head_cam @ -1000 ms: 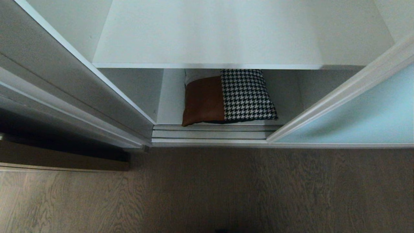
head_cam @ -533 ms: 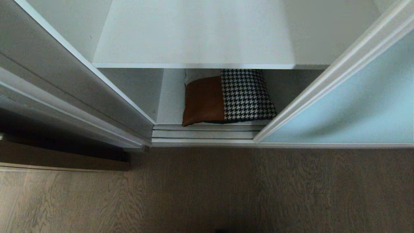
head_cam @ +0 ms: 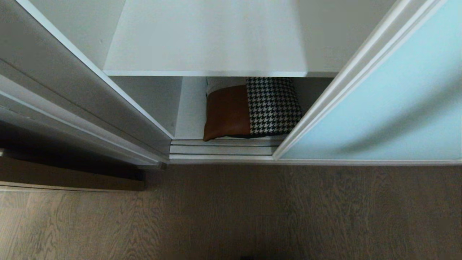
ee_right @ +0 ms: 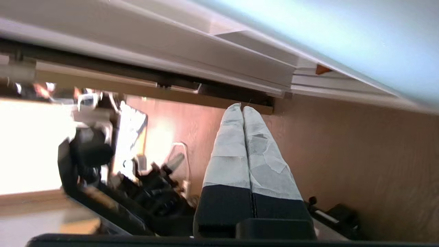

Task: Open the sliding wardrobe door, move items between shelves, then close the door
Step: Close the door

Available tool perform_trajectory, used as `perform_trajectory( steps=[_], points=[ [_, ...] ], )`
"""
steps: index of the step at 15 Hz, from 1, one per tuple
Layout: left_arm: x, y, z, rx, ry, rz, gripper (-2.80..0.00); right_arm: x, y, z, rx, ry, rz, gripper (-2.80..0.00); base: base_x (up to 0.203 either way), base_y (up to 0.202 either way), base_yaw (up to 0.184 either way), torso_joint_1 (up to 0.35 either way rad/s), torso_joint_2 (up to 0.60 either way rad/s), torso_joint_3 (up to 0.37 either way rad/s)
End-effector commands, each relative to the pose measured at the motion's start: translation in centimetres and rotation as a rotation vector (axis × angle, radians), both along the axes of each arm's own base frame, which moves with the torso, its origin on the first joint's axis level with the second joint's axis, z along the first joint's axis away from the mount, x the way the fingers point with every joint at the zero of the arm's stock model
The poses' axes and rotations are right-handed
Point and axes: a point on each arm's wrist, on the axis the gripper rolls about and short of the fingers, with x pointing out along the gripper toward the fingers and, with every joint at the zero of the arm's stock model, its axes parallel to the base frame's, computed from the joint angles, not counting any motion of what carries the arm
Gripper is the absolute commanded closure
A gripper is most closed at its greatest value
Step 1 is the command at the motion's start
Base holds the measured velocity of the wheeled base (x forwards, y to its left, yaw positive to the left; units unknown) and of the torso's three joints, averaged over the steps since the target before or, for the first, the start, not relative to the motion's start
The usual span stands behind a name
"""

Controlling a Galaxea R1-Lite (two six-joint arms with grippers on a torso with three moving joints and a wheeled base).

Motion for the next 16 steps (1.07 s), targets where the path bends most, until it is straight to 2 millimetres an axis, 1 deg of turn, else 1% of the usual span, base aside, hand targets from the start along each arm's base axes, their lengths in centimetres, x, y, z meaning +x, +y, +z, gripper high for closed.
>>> perform_trajectory(
  steps=[1, 3, 4, 6, 8, 9, 11, 13, 16],
  points=[
    [0.0, 0.0, 0.0, -0.001, 0.003, 0.000, 0.00, 1.4, -0.6, 0.5, 0.046, 0.052, -0.087, 0.00, 0.000, 0.000, 0.000, 0.000, 0.00, 0.000],
    [0.0, 0.0, 0.0, -0.001, 0.003, 0.000, 0.00, 1.8, -0.8, 1.0, 0.046, 0.022, -0.219, 0.00, 0.000, 0.000, 0.000, 0.000, 0.00, 0.000],
    [0.0, 0.0, 0.0, -0.001, 0.003, 0.000, 0.00, 1.7, -0.8, 1.1, 0.009, -0.014, -0.222, 0.00, 0.000, 0.000, 0.000, 0.000, 0.00, 0.000],
    [0.0, 0.0, 0.0, -0.001, 0.003, 0.000, 0.00, 1.1, -0.6, 1.2, -0.080, -0.094, -0.168, 0.00, 0.000, 0.000, 0.000, 0.000, 0.00, 0.000],
    [0.0, 0.0, 0.0, -0.001, 0.003, 0.000, 0.00, 0.5, -0.6, 0.9, -0.134, -0.123, -0.185, 0.00, 0.000, 0.000, 0.000, 0.000, 0.00, 0.000],
    [0.0, 0.0, 0.0, -0.001, 0.003, 0.000, 0.00, -0.4, -0.6, 0.7, -0.139, -0.145, -0.185, 0.00, 0.000, 0.000, 0.000, 0.000, 0.00, 0.000],
    [0.0, 0.0, 0.0, -0.001, 0.003, 0.000, 0.00, -2.5, -0.6, -0.4, -0.182, -0.222, -0.168, 0.00, 0.000, 0.000, 0.000, 0.000, 0.00, 0.000],
    [0.0, 0.0, 0.0, -0.001, 0.003, 0.000, 0.00, -3.5, -0.6, -1.7, -0.246, -0.278, -0.179, 0.00, 0.000, 0.000, 0.000, 0.000, 0.00, 0.000],
    [0.0, 0.0, 0.0, -0.001, 0.003, 0.000, 0.00, -4.8, -0.6, -2.1, -0.253, -0.314, -0.210, 0.00, 0.000, 0.000, 0.000, 0.000, 0.00, 0.000]
  ],
)
